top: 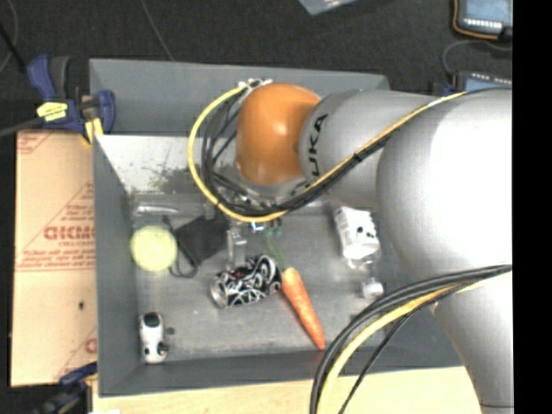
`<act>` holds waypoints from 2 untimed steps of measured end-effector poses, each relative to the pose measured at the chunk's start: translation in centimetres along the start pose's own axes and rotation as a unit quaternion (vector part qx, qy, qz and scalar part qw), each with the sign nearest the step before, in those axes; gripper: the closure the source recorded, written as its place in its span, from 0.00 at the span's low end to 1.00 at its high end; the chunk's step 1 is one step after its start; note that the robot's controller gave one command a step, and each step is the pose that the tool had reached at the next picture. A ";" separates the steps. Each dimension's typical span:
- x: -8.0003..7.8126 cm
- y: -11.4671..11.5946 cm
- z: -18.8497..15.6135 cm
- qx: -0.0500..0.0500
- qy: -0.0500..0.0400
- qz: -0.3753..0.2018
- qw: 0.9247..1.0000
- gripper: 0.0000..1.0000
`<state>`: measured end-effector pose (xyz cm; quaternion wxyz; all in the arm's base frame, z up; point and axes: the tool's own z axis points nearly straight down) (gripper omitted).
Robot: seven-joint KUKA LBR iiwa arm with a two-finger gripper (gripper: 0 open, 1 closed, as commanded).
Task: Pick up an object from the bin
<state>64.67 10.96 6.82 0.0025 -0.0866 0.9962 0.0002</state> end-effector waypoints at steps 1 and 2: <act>0.3 0.7 -0.3 -0.001 -0.001 0.060 0.998 0.00; -0.1 0.1 -0.2 0.000 -0.003 0.003 1.000 0.00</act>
Offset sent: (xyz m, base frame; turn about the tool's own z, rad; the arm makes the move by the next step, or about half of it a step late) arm 0.0000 0.0000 0.0000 0.0000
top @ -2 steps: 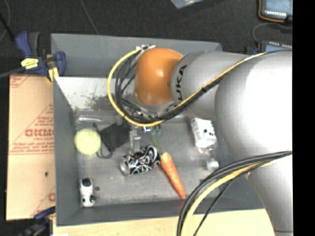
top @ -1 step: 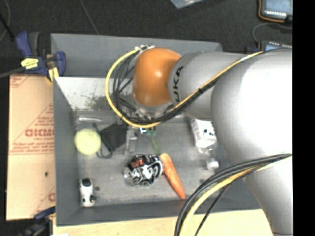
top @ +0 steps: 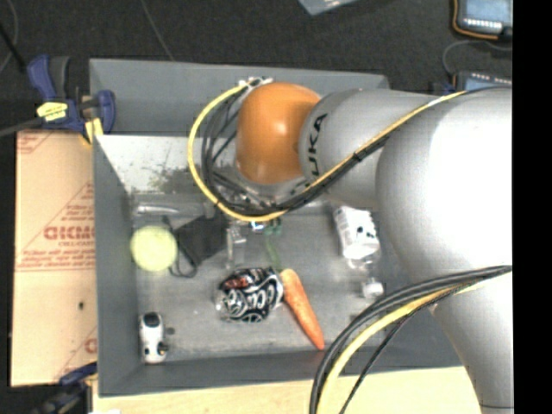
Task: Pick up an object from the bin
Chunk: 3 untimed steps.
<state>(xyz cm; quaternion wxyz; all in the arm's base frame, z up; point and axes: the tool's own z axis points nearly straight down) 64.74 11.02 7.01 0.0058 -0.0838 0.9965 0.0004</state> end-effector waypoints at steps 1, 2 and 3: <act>0.2 0.5 -0.3 -0.001 0.001 0.057 0.998 1.00; 0.2 0.5 -0.3 -0.001 0.001 0.057 0.998 1.00; 0.4 0.5 -0.7 -0.001 0.002 0.057 0.998 1.00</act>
Offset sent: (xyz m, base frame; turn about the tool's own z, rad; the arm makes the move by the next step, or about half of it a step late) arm 0.0000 0.0000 0.0000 0.0000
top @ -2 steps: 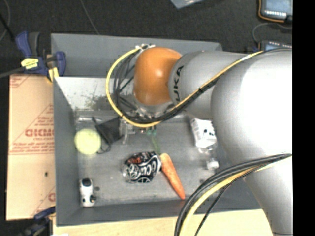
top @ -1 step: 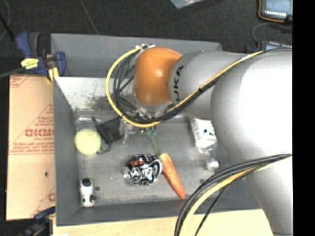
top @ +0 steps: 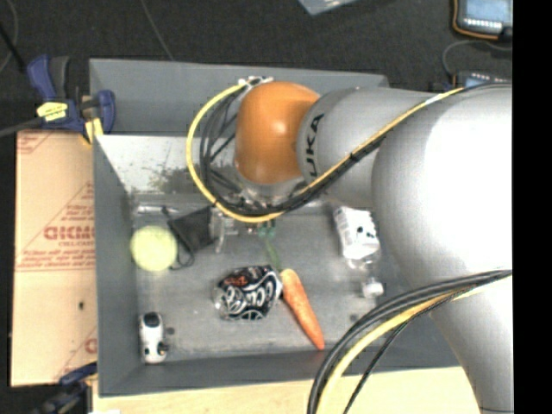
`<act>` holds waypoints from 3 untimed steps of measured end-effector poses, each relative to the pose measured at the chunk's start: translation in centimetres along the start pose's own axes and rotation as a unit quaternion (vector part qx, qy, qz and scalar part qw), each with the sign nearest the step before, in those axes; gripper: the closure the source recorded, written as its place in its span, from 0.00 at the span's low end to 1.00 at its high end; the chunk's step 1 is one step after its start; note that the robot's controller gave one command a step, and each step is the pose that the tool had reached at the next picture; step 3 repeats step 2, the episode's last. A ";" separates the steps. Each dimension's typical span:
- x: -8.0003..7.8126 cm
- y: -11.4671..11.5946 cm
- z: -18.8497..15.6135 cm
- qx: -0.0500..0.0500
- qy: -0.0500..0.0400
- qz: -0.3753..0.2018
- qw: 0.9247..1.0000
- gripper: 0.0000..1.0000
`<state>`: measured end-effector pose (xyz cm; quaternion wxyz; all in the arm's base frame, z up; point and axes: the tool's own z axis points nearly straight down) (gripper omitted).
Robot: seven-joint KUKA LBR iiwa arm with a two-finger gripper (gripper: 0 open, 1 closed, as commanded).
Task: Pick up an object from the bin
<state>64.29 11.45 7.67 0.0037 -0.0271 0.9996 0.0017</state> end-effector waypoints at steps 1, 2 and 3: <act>0.2 0.0 -2.0 0.000 0.003 0.000 1.000 1.00; -0.1 0.0 -4.4 0.000 -0.002 0.000 1.000 1.00; -0.1 0.0 -4.4 0.000 -0.002 0.000 1.000 1.00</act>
Offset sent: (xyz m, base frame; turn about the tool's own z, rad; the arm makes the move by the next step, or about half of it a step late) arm 0.0000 -0.0001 0.0095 0.0000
